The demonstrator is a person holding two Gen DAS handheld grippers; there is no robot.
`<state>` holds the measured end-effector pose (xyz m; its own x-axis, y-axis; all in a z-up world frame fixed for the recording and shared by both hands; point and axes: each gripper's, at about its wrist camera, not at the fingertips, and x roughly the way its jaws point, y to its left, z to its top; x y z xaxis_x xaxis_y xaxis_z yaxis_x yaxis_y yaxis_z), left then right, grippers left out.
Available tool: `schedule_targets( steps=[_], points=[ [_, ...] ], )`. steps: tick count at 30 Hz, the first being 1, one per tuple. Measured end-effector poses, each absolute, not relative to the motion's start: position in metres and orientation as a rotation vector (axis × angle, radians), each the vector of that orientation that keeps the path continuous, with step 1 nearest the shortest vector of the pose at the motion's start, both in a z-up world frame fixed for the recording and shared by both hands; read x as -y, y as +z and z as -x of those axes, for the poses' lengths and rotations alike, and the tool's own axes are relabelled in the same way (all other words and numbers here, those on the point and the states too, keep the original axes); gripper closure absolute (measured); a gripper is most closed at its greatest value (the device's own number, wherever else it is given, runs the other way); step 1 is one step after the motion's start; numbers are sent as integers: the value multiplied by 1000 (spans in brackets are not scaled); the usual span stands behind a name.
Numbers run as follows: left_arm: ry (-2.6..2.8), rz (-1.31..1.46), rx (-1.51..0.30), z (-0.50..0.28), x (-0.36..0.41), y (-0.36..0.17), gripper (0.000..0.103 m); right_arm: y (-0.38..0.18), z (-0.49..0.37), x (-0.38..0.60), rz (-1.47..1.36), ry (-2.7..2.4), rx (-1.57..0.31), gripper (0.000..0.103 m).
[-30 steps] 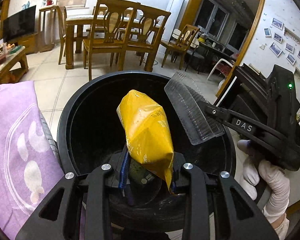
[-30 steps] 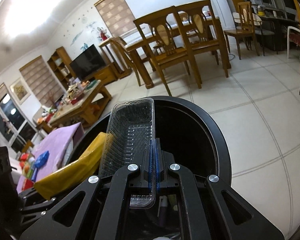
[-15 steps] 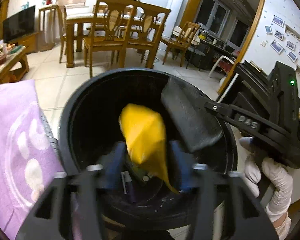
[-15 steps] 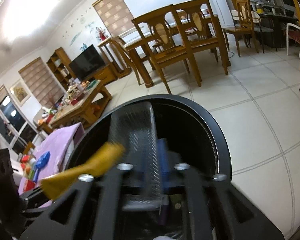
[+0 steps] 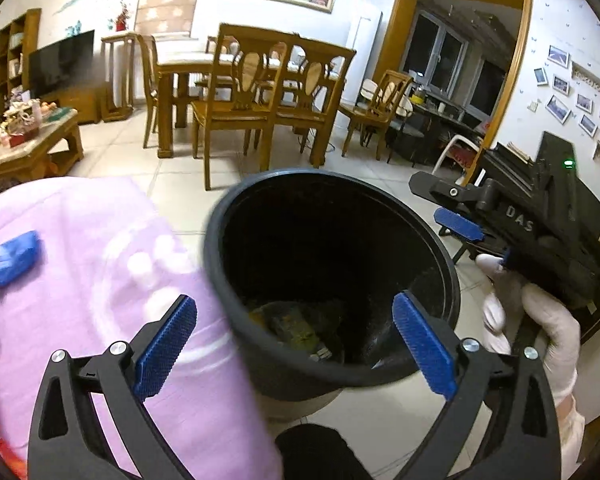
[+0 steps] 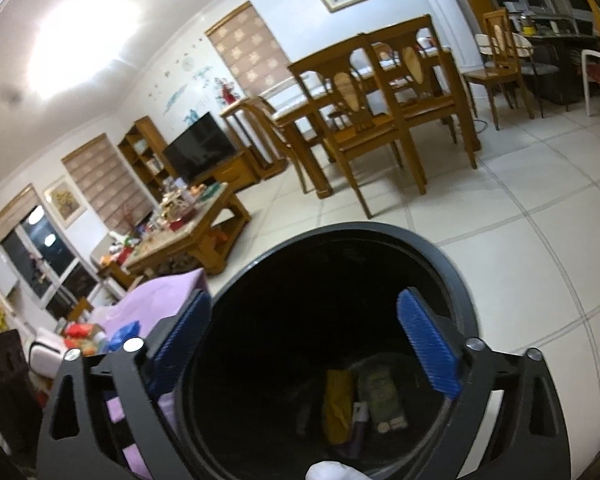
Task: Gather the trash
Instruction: 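Grasp the white wrapper bag with left tool while right tool grasps red milk box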
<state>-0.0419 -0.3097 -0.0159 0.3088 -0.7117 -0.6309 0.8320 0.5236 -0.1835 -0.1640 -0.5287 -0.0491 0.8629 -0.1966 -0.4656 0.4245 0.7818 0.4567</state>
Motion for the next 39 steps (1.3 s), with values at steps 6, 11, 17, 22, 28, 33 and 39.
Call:
schedule_targets(
  steps=[6,11,17,22,28,33,39],
  points=[
    [-930,-134,-666,33,222,8,5,-36,144,482,-500,-244,-452,6],
    [-746,-42,-655,4,113,19,5,-30,112,393,-347,-28,-542,6],
    [-496,150,-733,-46,-7,4,5,-38,78,266,-166,274,-665,6],
    [-465,181,-890,-82,-32,-31,5,-52,53,183,-21,368,-763,6],
    [-499,142,-970,-95,-19,-52,5,-69,34,152,38,379,-859,18],
    [-484,60,-964,-97,-3,-55,6,-75,35,165,53,376,-882,29],
    [-506,-57,-948,-85,13,-51,43,-81,36,158,119,356,-911,50]
  ],
)
